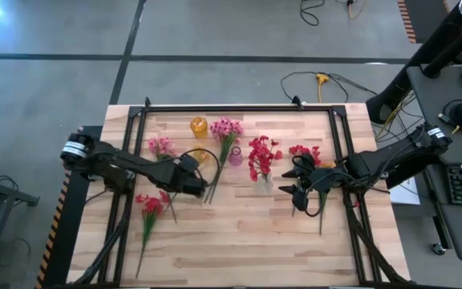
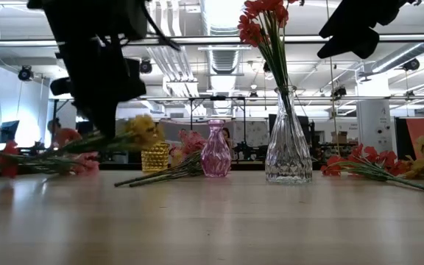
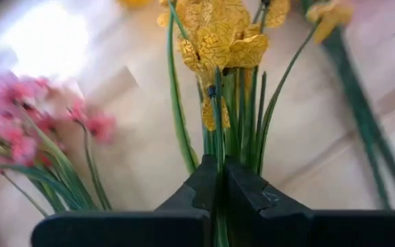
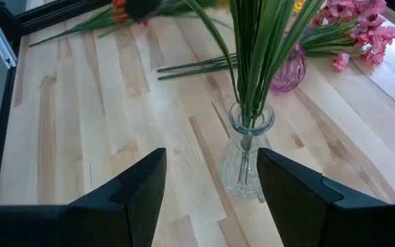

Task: Sort flowers into vase by color
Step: Put the left yellow flowers into the violet vase

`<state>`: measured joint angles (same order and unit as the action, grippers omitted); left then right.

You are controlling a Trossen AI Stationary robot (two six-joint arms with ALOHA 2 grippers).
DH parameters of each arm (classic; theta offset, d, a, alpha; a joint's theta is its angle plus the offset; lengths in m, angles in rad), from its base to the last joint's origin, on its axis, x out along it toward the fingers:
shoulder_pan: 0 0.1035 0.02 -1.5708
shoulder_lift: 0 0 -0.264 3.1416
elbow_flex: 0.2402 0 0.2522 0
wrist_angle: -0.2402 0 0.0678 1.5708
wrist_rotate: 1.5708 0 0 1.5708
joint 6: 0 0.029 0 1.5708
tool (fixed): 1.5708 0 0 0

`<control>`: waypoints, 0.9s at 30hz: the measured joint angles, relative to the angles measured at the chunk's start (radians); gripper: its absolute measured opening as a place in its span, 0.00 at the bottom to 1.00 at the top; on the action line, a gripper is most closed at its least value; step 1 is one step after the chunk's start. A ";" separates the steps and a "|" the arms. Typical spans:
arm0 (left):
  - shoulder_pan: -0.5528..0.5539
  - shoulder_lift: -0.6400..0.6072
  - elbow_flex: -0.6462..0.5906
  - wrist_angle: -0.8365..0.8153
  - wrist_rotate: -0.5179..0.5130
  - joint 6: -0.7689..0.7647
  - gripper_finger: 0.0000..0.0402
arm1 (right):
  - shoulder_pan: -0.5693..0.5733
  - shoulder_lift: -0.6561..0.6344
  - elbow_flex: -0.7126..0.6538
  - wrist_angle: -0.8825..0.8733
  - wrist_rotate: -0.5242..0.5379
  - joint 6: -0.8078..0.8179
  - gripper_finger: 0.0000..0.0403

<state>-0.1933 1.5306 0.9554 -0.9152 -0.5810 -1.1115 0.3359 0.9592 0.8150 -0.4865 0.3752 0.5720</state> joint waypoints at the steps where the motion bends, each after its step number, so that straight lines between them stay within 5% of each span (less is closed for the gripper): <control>1: -0.006 -0.024 0.000 -0.001 -0.020 0.004 0.00 | 0.000 0.000 0.000 -0.003 0.000 0.000 0.55; 12: -0.071 -0.280 0.000 0.061 -0.320 0.126 0.00 | 0.000 0.000 0.000 -0.007 0.002 0.000 0.55; 17: -0.081 -0.338 0.000 0.256 -0.445 0.369 0.00 | 0.000 0.000 0.000 -0.007 0.014 -0.008 0.55; 27: -0.081 -0.349 -0.012 0.692 -0.459 0.875 0.00 | 0.000 0.000 -0.011 -0.007 0.018 -0.015 0.55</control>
<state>-0.2741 1.1815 0.9430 -0.2232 -1.0395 -0.2361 0.3359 0.9592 0.8042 -0.4934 0.3935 0.5571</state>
